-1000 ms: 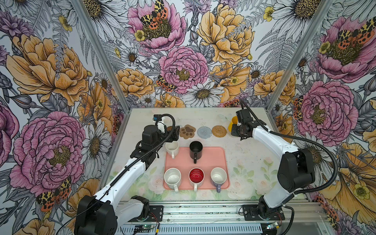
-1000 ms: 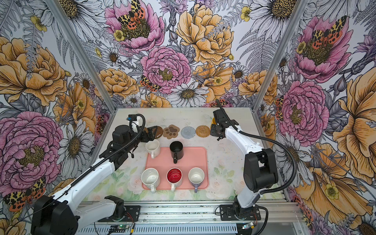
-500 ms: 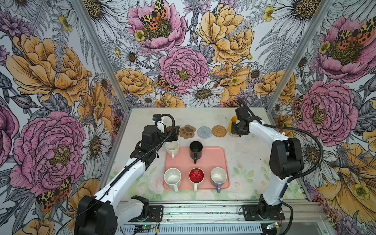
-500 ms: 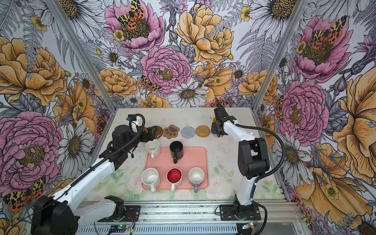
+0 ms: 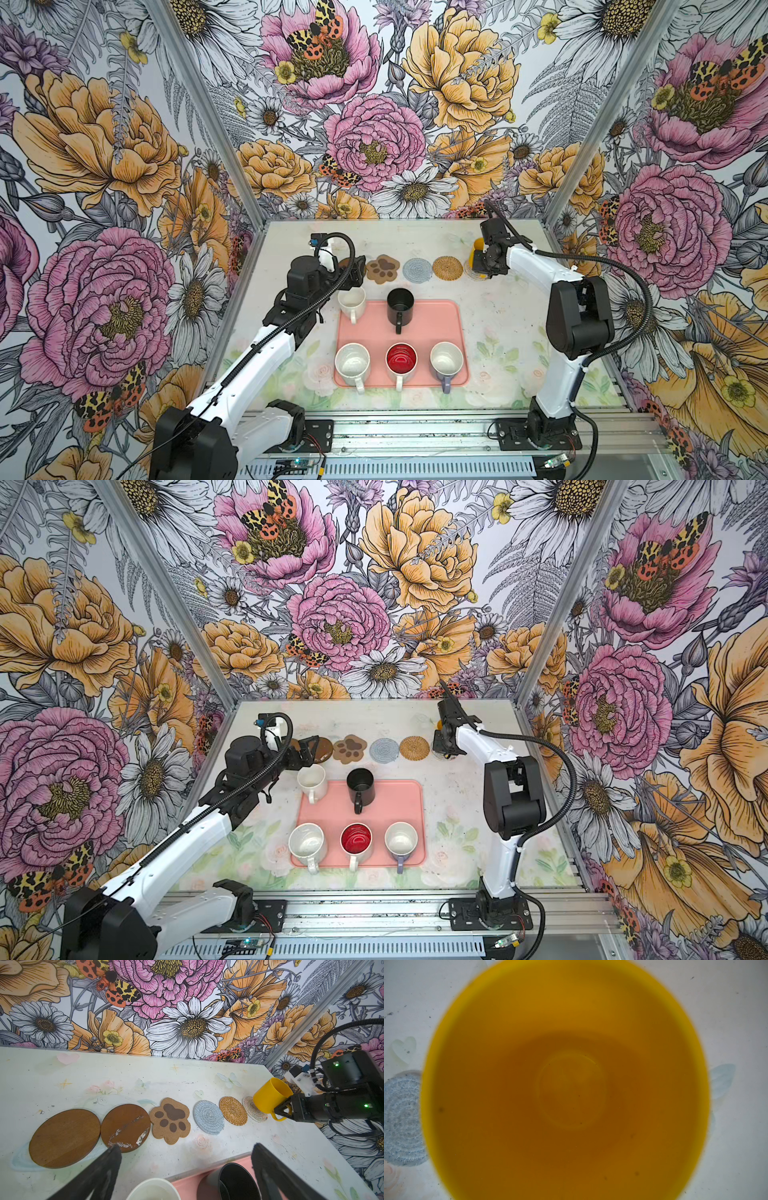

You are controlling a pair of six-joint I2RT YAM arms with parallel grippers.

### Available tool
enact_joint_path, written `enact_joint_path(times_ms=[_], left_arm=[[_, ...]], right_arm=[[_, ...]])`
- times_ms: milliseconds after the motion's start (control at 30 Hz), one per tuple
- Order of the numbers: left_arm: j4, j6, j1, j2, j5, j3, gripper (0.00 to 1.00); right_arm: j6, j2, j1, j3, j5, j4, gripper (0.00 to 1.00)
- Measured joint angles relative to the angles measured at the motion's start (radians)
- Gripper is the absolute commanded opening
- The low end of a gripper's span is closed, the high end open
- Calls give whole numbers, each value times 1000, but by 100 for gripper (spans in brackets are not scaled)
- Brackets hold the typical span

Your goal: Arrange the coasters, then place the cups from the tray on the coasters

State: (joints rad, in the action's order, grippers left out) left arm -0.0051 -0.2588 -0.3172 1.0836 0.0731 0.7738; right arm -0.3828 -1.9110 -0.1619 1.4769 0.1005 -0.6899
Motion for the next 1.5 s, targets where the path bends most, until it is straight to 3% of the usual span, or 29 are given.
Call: enact_joint_path(times_ms=[1500], left_arm=[[-21, 1, 2, -18, -6, -8, 99]], right_arm=[[-20, -52, 11, 1, 0, 23, 0]])
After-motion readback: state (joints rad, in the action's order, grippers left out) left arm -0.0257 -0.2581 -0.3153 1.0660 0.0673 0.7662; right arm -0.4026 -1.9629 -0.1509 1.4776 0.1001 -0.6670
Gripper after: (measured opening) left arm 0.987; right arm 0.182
